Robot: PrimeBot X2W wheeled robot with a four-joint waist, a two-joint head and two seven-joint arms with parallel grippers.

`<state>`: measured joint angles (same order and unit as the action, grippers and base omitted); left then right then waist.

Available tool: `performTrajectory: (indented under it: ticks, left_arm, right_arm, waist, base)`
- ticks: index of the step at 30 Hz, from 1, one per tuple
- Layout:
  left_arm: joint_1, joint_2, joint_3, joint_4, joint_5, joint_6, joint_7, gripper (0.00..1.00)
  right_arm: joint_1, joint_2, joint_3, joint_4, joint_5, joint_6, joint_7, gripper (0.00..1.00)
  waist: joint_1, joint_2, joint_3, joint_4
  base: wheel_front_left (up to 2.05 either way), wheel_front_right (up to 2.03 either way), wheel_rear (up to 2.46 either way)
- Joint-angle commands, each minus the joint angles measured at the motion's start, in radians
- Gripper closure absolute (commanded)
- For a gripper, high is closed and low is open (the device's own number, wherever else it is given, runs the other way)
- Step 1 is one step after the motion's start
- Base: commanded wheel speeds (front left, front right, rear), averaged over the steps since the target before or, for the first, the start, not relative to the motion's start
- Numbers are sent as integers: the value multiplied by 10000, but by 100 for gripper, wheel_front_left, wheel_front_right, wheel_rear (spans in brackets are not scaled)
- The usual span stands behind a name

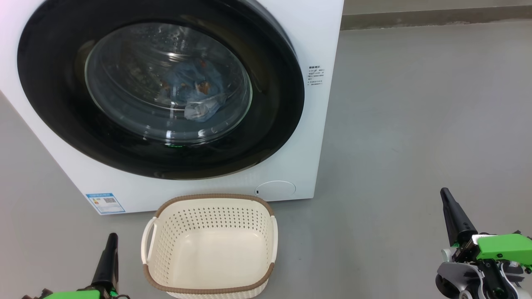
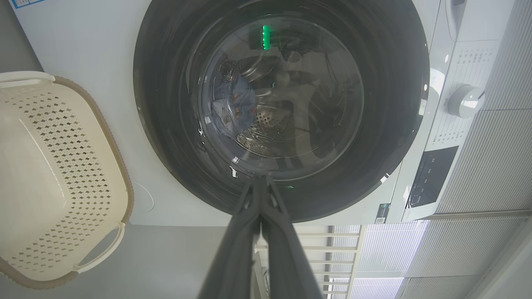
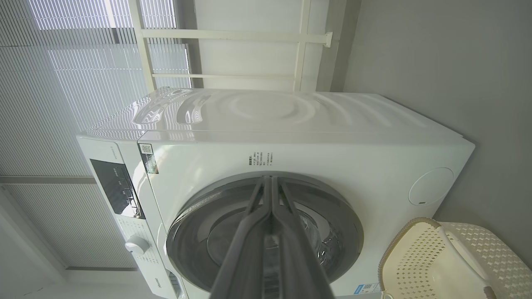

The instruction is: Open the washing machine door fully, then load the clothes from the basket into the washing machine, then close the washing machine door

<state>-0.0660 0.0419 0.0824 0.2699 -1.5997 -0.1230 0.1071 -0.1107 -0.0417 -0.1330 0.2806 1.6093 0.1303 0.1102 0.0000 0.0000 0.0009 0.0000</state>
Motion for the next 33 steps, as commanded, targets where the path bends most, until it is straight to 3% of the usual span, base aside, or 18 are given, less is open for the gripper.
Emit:
performTrajectory:
  ticks: [1,33]
  left_arm:
    - [-481,83,332,-193,-75,-77,73,100]
    - [-480,83,332,-196,-75,-77,73,100]
  right_arm:
    - [-30,-89,180,-311,-16,4,37,100]
    - [-30,-88,178,-311,-18,4,39,100]
  waist:
    - [0,0,0,0]
    - [0,0,0,0]
  base:
    - [0,0,0]
    - [0,0,0]
